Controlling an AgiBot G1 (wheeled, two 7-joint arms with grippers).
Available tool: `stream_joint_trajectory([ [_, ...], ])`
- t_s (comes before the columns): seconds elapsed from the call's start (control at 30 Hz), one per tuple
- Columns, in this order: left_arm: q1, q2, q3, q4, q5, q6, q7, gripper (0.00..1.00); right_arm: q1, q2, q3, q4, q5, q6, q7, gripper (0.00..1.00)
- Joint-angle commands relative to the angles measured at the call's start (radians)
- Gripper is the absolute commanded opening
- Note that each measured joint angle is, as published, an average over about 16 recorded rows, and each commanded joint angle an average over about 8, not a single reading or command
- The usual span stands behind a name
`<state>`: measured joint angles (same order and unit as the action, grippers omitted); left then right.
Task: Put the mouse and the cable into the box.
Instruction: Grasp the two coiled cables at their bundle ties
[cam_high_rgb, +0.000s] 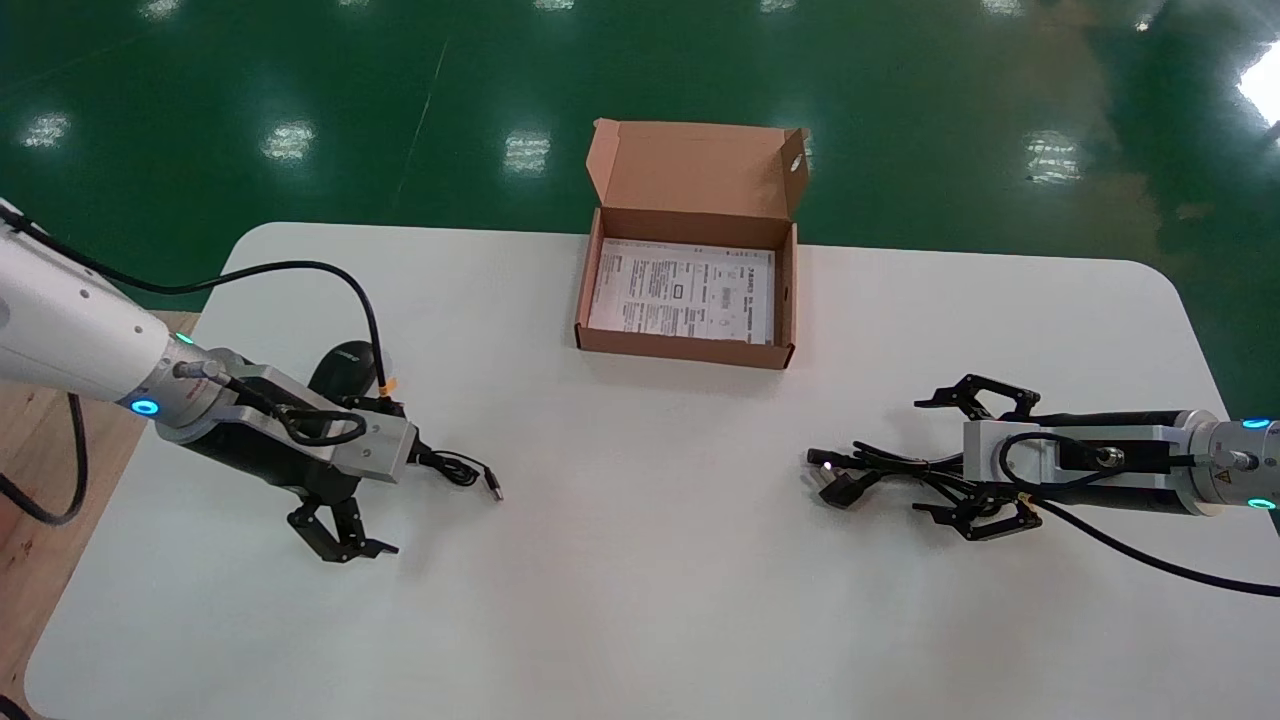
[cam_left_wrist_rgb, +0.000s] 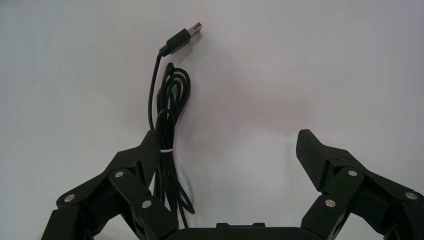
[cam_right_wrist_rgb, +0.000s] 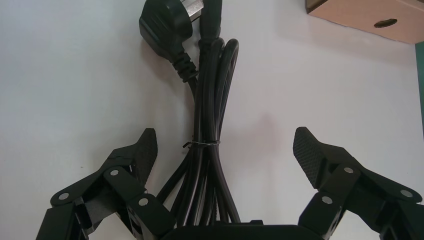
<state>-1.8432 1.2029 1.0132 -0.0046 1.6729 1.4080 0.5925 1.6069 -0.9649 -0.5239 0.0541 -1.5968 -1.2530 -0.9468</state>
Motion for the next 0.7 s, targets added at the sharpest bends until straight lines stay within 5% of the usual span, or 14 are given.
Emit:
stream_joint_trajectory([
  [0.03,0.0,0.0,0.0,-0.001,0.0,0.0,-0.001,1.0,0.0,0.001,0.0,0.002,0.0,0.0,0.0,1.0],
  [0.37,0.007,0.009,0.01,-0.006,0.014,-0.018,-0.003,1.0,-0.002,0.003,0.0,0.007,0.0,-0.003,0.0,1.0],
  [0.7,-0.001,0.026,0.018,-0.03,0.028,-0.175,0.018,1.0,-0.002,0.003,0.0,0.007,0.0,-0.003,0.0,1.0],
])
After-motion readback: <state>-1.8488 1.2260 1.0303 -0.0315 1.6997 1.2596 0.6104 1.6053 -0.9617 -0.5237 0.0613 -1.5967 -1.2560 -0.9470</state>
